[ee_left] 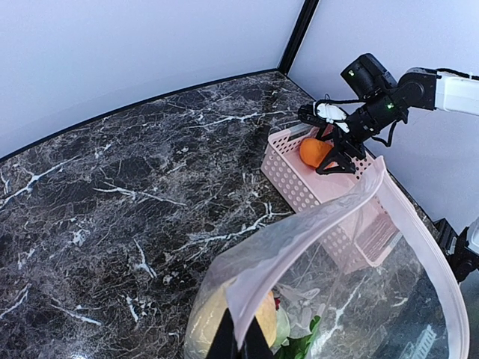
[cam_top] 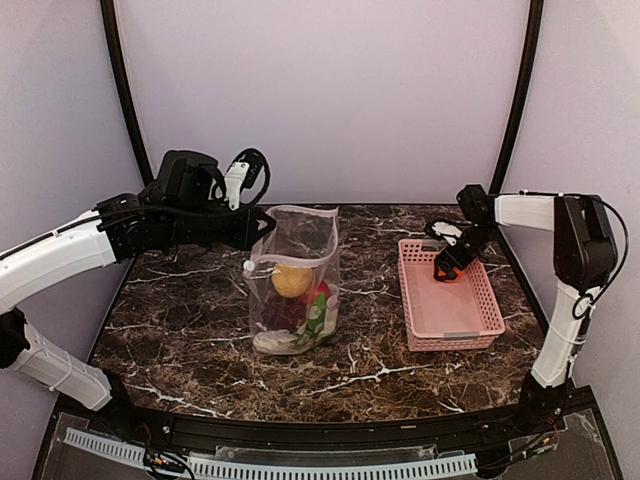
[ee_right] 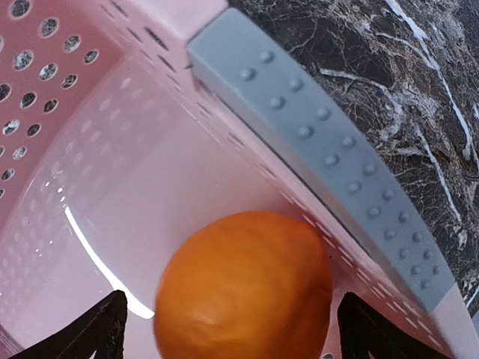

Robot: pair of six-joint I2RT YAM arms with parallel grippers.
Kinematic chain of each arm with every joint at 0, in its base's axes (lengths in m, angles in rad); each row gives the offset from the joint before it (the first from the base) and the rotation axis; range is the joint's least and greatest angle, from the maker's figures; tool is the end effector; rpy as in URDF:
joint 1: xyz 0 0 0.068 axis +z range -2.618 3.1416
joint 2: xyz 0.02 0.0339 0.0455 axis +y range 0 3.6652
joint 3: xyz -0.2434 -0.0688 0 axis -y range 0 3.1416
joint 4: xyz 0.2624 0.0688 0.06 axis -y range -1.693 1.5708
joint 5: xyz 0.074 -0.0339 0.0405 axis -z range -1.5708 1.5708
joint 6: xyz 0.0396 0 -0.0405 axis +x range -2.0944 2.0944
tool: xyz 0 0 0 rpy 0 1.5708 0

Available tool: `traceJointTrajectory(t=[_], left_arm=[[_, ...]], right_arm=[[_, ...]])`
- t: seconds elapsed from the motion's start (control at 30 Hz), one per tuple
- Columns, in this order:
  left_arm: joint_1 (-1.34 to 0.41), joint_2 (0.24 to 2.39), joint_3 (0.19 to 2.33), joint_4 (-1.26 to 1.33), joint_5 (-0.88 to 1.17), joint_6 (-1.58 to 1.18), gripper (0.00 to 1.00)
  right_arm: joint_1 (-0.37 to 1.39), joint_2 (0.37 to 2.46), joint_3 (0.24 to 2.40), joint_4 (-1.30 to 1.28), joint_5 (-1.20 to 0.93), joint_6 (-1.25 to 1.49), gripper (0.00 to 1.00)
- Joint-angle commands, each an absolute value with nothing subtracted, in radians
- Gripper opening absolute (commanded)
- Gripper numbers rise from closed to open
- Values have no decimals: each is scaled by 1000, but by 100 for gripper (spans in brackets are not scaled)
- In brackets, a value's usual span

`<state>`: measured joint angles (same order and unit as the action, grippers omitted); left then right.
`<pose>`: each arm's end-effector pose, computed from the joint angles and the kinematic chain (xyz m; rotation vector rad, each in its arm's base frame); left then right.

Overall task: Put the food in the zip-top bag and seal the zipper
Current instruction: Pick up the fake fruit from the bin.

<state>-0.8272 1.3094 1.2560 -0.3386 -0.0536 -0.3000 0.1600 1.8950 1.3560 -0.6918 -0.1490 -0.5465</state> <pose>0.2231 -0.2394 0.3512 0.4928 1.9654 -0.6778 0.3853 0.0681 0.1543 -0.9944 2.5940 0.1119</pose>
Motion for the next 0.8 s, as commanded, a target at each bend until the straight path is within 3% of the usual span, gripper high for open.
traceJointTrajectory(t=[0.0, 0.77], left_arm=[[-823, 1279, 1251, -348, -48, -310, 1], [-823, 1309, 1250, -333, -29, -301, 1]], right_arm=[[154, 1929, 1404, -655, -142, -509, 94], [154, 1926, 1421, -710, -162, -501, 67]])
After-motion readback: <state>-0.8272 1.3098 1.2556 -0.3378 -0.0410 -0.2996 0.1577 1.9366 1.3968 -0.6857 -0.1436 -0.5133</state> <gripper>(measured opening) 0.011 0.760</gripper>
